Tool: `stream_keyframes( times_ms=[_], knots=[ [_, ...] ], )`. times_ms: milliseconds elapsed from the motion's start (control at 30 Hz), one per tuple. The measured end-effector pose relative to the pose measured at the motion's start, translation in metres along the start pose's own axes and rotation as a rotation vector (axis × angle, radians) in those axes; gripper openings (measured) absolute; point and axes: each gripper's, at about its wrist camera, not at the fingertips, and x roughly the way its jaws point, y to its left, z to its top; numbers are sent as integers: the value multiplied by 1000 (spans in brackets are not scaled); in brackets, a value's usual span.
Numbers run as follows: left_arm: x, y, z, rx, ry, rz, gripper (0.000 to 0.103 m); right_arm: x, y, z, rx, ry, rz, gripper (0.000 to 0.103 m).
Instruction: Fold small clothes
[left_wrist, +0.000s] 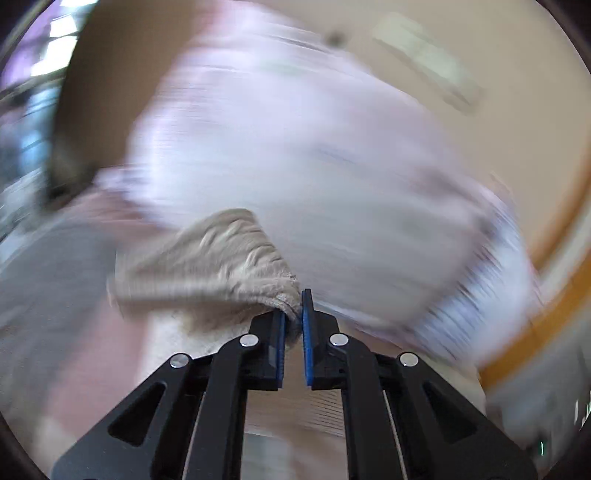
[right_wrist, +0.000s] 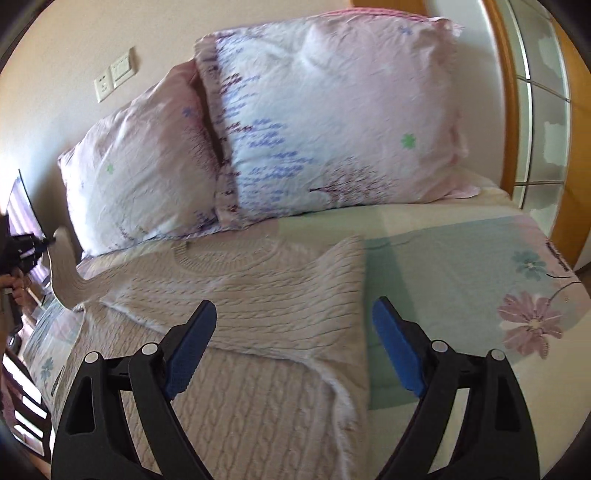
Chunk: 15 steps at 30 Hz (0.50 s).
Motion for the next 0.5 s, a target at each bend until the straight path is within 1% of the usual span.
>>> stream_keyframes(
  times_ms=[33, 67, 100, 133, 167, 200, 233, 267, 300, 333, 367, 433, 467, 500],
  knots=[
    [14, -34, -11, 59, 52, -101, 10, 0, -3, 0, 15, 1, -3, 88],
    [30, -71, -30, 121, 123, -202, 18, 2, -8, 0, 36, 9, 3, 88],
    [50, -109, -55, 186, 212, -287, 25, 4, -9, -2, 44, 19, 8, 88],
    [65, -137, -79, 245, 299, -332, 32, 6, -10, -4, 46, 29, 6, 88],
    [78, -159, -106, 306, 393, -342, 32, 7, -12, -7, 47, 52, -3, 88],
    [83, -166, -122, 339, 445, -327, 32, 5, -15, -12, 46, 73, -11, 88],
    [82, -164, -134, 359, 471, -296, 32, 0, -18, -18, 44, 85, -17, 88],
    [76, -156, -140, 364, 465, -260, 34, -7, -22, -24, 44, 93, -23, 88],
    [64, -139, -143, 356, 437, -202, 36, -13, -27, -31, 51, 104, -26, 88],
    [50, -119, -142, 334, 406, -147, 44, -20, -36, -40, 74, 123, -14, 88],
    [33, -95, -143, 309, 375, -73, 50, -24, -43, -47, 102, 139, 3, 87],
    [6, -58, -147, 283, 354, 46, 52, -29, -59, -65, 184, 195, 53, 79],
    [-5, -41, -152, 268, 361, 89, 53, -30, -67, -76, 236, 232, 88, 69],
    [-17, -22, -160, 244, 375, 126, 53, -31, -72, -86, 278, 260, 122, 63]
  ],
)
